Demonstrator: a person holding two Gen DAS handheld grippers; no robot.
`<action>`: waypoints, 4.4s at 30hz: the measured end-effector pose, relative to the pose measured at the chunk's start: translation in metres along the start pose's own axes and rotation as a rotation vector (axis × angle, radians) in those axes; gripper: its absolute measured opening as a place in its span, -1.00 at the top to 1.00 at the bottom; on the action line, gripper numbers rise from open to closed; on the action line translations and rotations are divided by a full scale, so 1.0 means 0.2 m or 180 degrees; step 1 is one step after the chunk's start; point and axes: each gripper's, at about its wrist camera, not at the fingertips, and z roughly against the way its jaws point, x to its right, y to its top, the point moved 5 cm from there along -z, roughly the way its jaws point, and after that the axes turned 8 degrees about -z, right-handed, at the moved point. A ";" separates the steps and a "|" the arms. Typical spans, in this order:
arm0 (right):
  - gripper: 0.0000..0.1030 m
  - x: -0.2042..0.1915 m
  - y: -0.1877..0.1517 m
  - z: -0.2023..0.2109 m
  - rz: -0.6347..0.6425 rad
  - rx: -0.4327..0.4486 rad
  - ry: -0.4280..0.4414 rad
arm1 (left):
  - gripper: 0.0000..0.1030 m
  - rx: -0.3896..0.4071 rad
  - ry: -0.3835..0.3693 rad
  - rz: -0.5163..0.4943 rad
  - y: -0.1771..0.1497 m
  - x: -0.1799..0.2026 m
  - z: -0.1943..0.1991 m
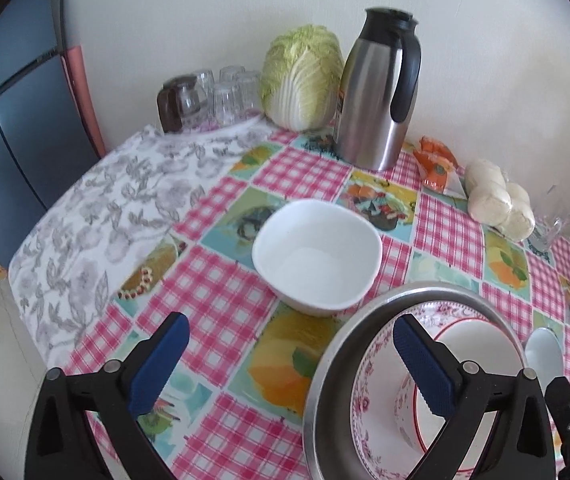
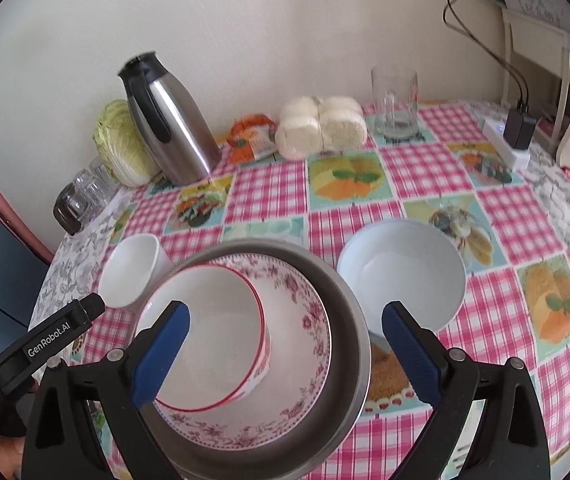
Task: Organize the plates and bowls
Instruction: 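Withdraw the right tool up from the stacked bowl, then move the right tool toward the white square bowl, then close the right tool on the white square bowl rim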
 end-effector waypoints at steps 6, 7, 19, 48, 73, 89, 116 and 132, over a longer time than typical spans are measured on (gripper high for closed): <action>-0.89 -0.02 0.01 0.01 0.0017 0.0054 0.0012 | -1.00 0.0229 -0.0098 0.0043 0.04 -0.02 0.04; -0.89 -0.02 0.00 0.00 -0.0003 0.0039 0.0025 | -1.00 0.0217 -0.0146 0.0086 0.05 -0.03 0.04; -0.89 -0.08 0.02 -0.01 0.0015 0.0151 0.0089 | -1.00 0.0251 -0.0292 0.0291 0.11 -0.14 0.02; -0.89 -0.41 0.27 -0.08 0.0307 0.0075 0.0113 | -1.00 0.0041 -0.0713 0.1058 0.19 -0.41 -0.15; -0.89 -0.87 0.36 -0.21 0.0762 0.0325 0.0205 | -1.00 0.0313 -0.0253 0.1094 0.29 -0.65 -0.25; -0.89 -0.97 0.35 -0.42 0.0603 -0.0111 0.0134 | -1.00 0.0057 -0.0372 0.1164 0.29 -0.67 -0.41; 0.39 -0.84 -0.01 -0.88 0.0695 -0.1074 -0.0360 | -0.34 -0.0726 -0.0924 0.0849 0.15 -0.35 -0.72; 0.79 -0.83 -0.06 -0.94 0.0719 -0.1172 -0.0411 | 0.22 -0.0942 -0.1015 0.0887 0.08 -0.27 -0.81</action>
